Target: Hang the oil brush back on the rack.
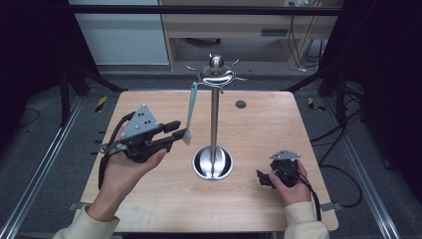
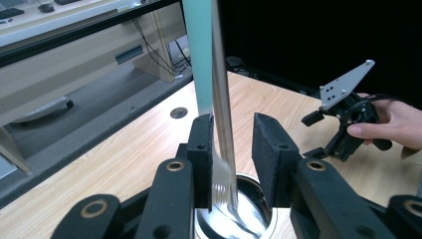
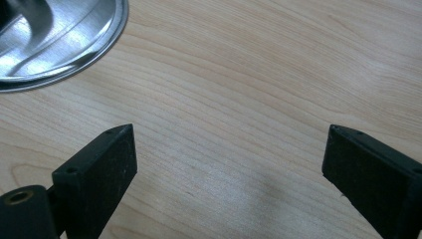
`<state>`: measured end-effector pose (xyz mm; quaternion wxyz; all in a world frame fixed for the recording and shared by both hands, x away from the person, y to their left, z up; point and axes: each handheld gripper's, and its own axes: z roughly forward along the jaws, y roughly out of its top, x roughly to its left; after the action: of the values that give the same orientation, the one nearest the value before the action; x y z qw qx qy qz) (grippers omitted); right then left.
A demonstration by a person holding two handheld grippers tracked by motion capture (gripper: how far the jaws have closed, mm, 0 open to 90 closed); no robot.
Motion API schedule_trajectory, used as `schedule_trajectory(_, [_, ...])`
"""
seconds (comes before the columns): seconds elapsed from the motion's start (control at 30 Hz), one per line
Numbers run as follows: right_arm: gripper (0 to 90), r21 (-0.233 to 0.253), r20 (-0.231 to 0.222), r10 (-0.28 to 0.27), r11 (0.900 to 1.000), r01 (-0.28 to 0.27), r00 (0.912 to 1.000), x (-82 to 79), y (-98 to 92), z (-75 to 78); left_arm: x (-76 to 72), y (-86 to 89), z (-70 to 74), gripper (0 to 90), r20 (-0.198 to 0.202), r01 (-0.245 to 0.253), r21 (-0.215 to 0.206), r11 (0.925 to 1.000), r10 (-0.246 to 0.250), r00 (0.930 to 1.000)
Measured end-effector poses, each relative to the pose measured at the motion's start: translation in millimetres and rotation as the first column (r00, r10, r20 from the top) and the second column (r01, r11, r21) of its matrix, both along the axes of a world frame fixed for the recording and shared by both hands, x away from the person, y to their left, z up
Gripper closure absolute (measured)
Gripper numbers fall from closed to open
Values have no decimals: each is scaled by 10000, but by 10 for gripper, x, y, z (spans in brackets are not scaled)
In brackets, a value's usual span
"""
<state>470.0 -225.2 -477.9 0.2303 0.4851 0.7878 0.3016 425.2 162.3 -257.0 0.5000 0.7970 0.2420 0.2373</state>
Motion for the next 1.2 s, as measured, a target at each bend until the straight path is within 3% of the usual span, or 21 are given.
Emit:
schedule_trajectory(0.23, [77,-55,58,-12,10000,12,10000,2,-3,-3,-45,-33,-31,661,-146,91,-4,10000,-91,9999])
schedule_trajectory(0.33, [77,-9,24,-20,10000,20,10000,-1,-3,2,-63,-45,-54,605,-198,78,-48,10000,-79,9998])
schedule_trajectory(0.53, [77,-17,25,-30,10000,30,10000,-5,-2,5,-91,-72,-147,352,-336,25,-85,10000,-28,9994])
schedule_trajectory(0.67, [77,-32,37,-26,10000,26,10000,-6,-3,4,-124,-87,-257,210,-407,78,125,9999,-73,9991])
schedule_trajectory(0.83, [77,-21,34,-36,10000,36,10000,-8,-4,4,-185,-70,-396,142,-566,145,259,9996,-130,9983])
schedule_trajectory(1.2, [77,-3,19,-59,10000,59,10000,-11,-2,3,-299,40,-721,126,-874,167,768,9969,-100,9961])
